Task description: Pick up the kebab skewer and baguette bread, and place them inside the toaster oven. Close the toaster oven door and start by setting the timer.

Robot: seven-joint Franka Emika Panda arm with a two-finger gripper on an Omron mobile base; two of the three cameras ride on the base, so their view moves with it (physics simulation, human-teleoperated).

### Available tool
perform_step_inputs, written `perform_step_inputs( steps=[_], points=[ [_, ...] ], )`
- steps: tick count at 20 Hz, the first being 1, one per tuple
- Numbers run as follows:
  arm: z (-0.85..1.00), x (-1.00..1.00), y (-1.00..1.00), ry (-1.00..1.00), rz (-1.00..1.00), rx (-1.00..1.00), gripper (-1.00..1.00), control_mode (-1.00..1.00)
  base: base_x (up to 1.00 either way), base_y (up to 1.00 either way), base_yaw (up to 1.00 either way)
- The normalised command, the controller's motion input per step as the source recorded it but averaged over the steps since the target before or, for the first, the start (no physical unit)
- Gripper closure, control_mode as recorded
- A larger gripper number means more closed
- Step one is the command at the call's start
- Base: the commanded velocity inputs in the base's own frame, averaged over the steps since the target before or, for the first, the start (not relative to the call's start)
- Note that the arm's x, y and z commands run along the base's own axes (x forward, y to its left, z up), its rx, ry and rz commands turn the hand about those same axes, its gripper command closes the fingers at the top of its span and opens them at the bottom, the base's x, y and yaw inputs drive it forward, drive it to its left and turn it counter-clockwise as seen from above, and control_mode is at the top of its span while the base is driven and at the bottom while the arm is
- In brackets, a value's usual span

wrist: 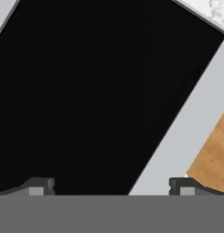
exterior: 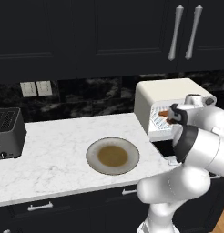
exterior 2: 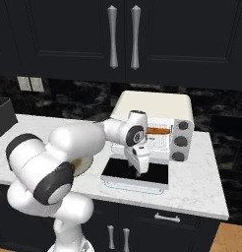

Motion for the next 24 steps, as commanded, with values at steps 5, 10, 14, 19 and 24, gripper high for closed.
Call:
perform_step_inputs(
  steps=[5, 10, 14, 19, 24],
  points=[
    [0.0, 0.47, 0.0, 0.0, 0.0, 0.0, -1.0, -1.0, 0.0, 0.0, 0.0],
    [0.0, 0.4, 0.0, 0.0, 0.0, 0.0, -1.0, -1.0, 0.0, 0.0, 0.0],
    [0.0, 0.36, 0.0, 0.0, 0.0, 0.0, -1.0, -1.0, 0.0, 0.0, 0.0],
    [0.0, 0.28, 0.0, 0.0, 0.0, 0.0, -1.0, -1.0, 0.0, 0.0, 0.0],
    [0.0, 0.02, 0.0, 0.0, 0.0, 0.0, -1.0, -1.0, 0.0, 0.0, 0.0]
  ],
)
